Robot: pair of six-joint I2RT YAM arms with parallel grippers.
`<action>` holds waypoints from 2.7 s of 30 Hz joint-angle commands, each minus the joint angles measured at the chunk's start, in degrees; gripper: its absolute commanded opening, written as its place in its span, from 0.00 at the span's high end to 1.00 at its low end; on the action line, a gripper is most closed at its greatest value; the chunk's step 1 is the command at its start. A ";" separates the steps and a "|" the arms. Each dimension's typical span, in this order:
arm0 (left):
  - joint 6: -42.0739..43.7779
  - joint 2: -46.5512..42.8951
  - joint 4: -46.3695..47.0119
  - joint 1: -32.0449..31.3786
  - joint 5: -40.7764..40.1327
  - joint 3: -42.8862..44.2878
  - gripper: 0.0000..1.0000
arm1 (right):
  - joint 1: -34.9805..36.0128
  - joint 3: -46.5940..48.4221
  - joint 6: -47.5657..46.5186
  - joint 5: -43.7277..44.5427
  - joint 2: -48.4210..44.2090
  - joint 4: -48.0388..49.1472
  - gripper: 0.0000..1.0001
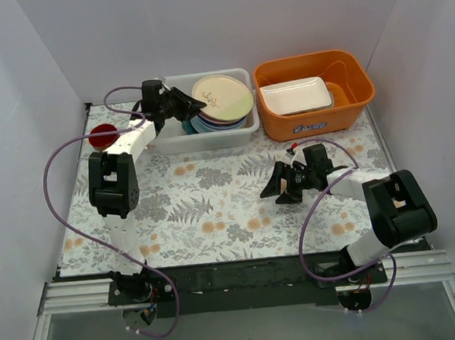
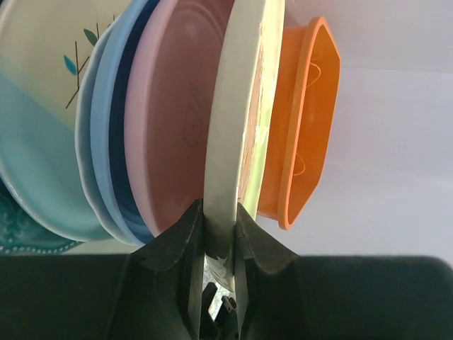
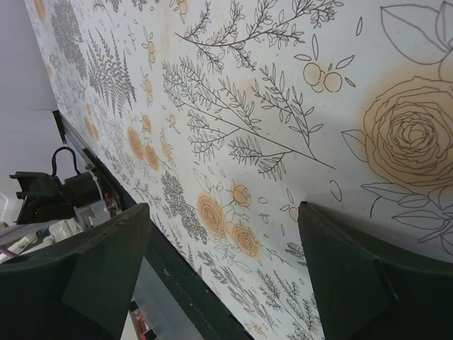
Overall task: Place the plates into the plastic bin on the countertop
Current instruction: Place the plate in the plastic bin, then reset both arms
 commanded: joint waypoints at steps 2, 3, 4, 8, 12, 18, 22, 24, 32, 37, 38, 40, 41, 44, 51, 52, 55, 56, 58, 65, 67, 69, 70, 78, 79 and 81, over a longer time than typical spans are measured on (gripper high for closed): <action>-1.31 -1.68 5.83 0.28 2.81 5.01 1.00 | 0.19 1.17 -1.02 0.49 1.28 0.90 0.08; -1.31 -1.67 5.92 0.19 2.63 4.93 1.00 | 0.19 1.08 -0.85 0.49 1.37 1.16 0.07; -1.31 -1.67 6.09 0.28 2.54 4.66 1.00 | 0.28 1.08 -0.76 0.23 1.46 1.25 0.08; -0.26 -1.85 5.40 0.19 1.23 4.05 1.00 | 0.28 0.90 -0.67 0.14 1.46 1.43 0.08; 0.01 -0.89 4.87 0.19 1.48 3.96 1.00 | 0.28 0.81 -0.67 0.05 1.55 1.43 0.07; 2.02 -1.32 2.85 0.28 -0.45 2.20 1.00 | 0.28 0.55 -0.67 -0.39 1.46 1.51 0.08; 3.34 -1.06 0.65 0.46 -0.89 2.81 0.89 | 0.28 0.46 -0.76 -0.56 1.28 1.43 0.08; 3.79 -1.41 -0.05 0.54 -1.59 2.73 0.75 | 0.19 0.46 -0.76 -0.56 1.11 1.25 0.08; 8.35 -3.77 -4.98 0.63 -4.05 4.75 0.02 | 0.28 0.46 -0.85 -0.56 0.67 0.90 0.08; 10.38 -6.68 -4.80 0.55 -4.66 4.22 0.02 | 0.28 0.46 -0.76 -0.56 0.23 0.81 0.08; 10.55 -7.03 -5.32 0.63 -5.01 4.40 0.02 | 0.28 0.46 -0.76 -0.56 0.23 0.72 0.08; 11.52 -7.39 -9.69 0.55 -8.25 6.41 0.02 | 0.28 0.64 -0.76 -0.47 -0.12 0.46 0.08; 11.87 -7.04 -12.25 0.63 -9.66 8.25 0.02 | 0.28 0.64 -0.76 -0.39 -0.38 0.28 0.08; 13.89 -5.02 -21.48 0.63 -14.59 14.32 0.02 | 0.28 0.81 -0.76 -0.21 -0.91 -0.07 0.08; 17.14 -8.96 -26.60 0.63 -19.61 12.41 0.02 | 0.28 1.34 -0.67 -0.03 -2.49 -1.21 0.08; 18.28 -11.58 -25.47 0.63 -19.69 11.26 0.02 | 0.28 1.52 -0.67 0.05 -3.19 -1.39 0.08; 20.22 -15.28 -24.49 0.63 -19.52 7.57 0.02 | 0.37 1.78 -0.67 -0.38 -5.13 -1.39 0.07; 21.35 -17.47 -24.84 0.63 -19.52 6.43 0.02 | 0.54 1.87 -0.58 -0.21 -5.74 -1.39 0.07; 22.68 -20.03 -25.80 0.63 -19.61 5.19 0.02 | 0.72 1.96 -0.23 0.49 -7.67 -1.39 0.07; 26.55 -34.52 -27.65 0.55 -21.53 -8.41 0.02 | 1.51 5.12 -4.01 6.55 -13.74 -11.39 0.05; 27.25 -40.85 -27.21 0.55 -22.24 -15.71 0.02 | 1.42 5.74 -4.97 8.58 -16.11 -13.77 0.05; 27.26 -46.72 -27.91 0.55 -22.42 -20.01 0.02 | 1.51 5.56 -5.94 8.84 -19.09 -16.40 0.05; 26.99 -48.50 -28.35 0.46 -22.16 -23.69 0.02 | 1.51 4.95 -6.55 9.10 -20.41 -17.63 0.05; 23.48 -66.96 -34.31 0.46 -21.89 -39.54 0.02 | 1.60 -0.42 -6.30 17.44 -40.96 -28.69 0.04; 22.87 -68.28 -35.20 0.46 -22.33 -40.50 0.02 | 1.51 0.02 -6.30 18.24 -42.12 -30.11 0.04; 21.55 -72.24 -37.22 0.37 -22.86 -43.49 0.02 | 1.51 1.16 -6.30 19.65 -44.67 -32.49 0.04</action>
